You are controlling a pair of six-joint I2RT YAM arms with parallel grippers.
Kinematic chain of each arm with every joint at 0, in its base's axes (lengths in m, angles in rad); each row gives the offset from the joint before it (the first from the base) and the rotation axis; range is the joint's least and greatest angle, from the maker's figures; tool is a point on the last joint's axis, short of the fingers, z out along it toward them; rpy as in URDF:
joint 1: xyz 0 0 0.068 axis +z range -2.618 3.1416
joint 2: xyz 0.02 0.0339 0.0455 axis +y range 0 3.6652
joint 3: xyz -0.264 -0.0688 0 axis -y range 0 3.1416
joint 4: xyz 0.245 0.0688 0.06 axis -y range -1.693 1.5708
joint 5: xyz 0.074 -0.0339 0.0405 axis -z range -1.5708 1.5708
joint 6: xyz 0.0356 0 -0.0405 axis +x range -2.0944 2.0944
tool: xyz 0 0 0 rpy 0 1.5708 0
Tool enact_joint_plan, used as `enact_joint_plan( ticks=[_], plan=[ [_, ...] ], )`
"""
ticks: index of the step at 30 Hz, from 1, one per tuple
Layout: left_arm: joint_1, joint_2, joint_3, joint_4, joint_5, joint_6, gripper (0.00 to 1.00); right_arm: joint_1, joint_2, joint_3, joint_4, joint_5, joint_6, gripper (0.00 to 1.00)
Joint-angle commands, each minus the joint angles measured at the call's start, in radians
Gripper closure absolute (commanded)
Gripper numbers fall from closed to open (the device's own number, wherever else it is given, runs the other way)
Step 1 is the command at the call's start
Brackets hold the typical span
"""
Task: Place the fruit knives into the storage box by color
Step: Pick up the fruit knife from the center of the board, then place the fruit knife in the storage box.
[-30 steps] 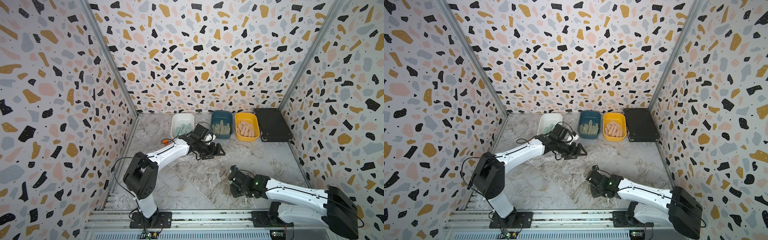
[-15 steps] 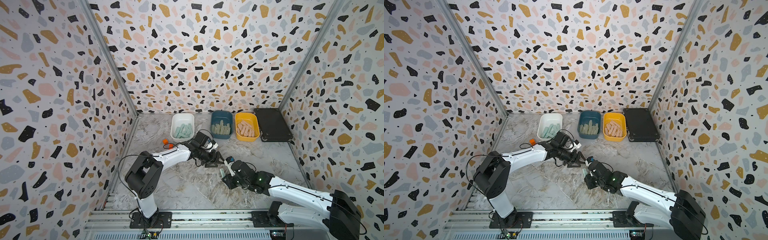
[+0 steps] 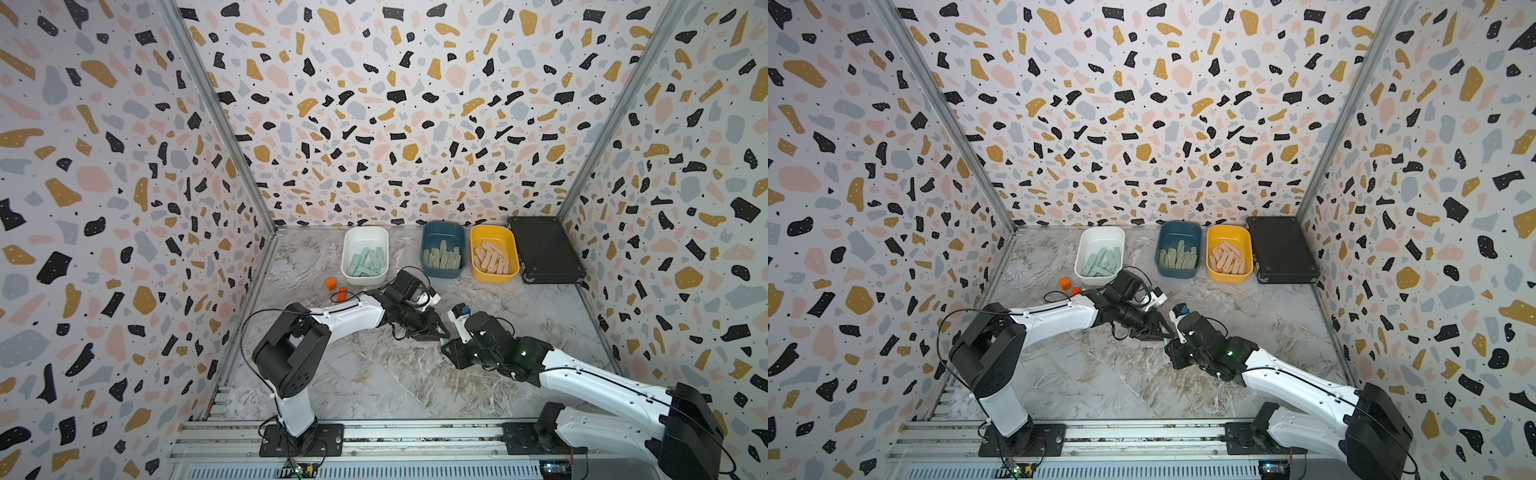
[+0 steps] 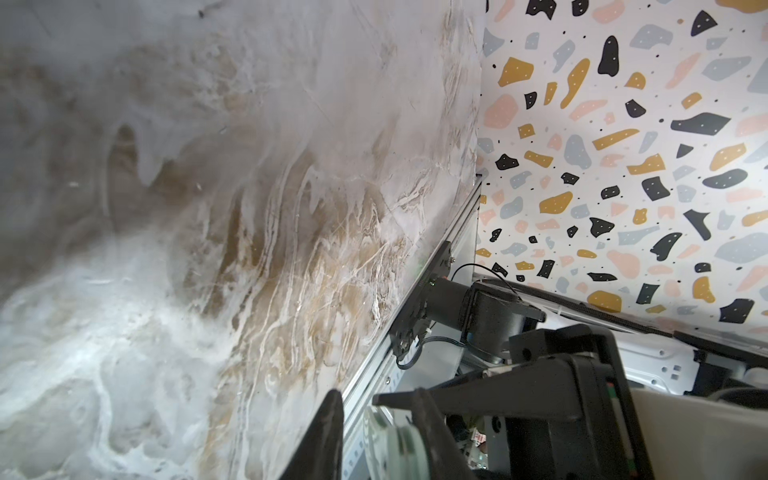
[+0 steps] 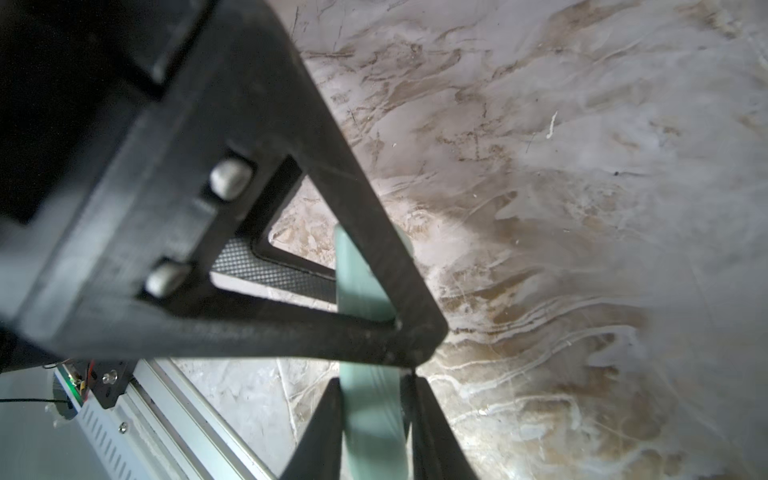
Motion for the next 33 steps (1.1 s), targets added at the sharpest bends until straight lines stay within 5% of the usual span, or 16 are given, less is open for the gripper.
enact_joint_plan(
  ticks=[1, 6, 11, 14, 20, 33],
  plan=[
    [-0.002, -0.011, -0.011, 0.04, 0.015, -0.005, 0.83, -0.003, -0.002, 0.051, -0.005, -0.004, -0.017, 0.89],
    [0.018, -0.018, 0.025, 0.002, -0.004, 0.003, 0.98, -0.005, 0.002, 0.061, -0.023, 0.007, -0.029, 0.71],
    [0.192, 0.013, 0.201, -0.251, -0.102, 0.13, 1.0, -0.02, 0.005, 0.076, -0.076, 0.094, -0.098, 0.17],
    [0.337, 0.033, 0.313, -0.301, -0.172, 0.149, 1.0, -0.04, 0.022, 0.077, -0.072, 0.105, -0.12, 0.02],
    [0.53, 0.182, 0.55, -0.253, -0.321, 0.089, 1.0, -0.089, 0.091, 0.09, -0.031, 0.03, -0.123, 0.01],
    [0.611, 0.649, 1.112, -0.204, -0.51, 0.081, 0.96, -0.197, 0.078, 0.064, -0.025, -0.064, -0.129, 0.01]
  ],
)
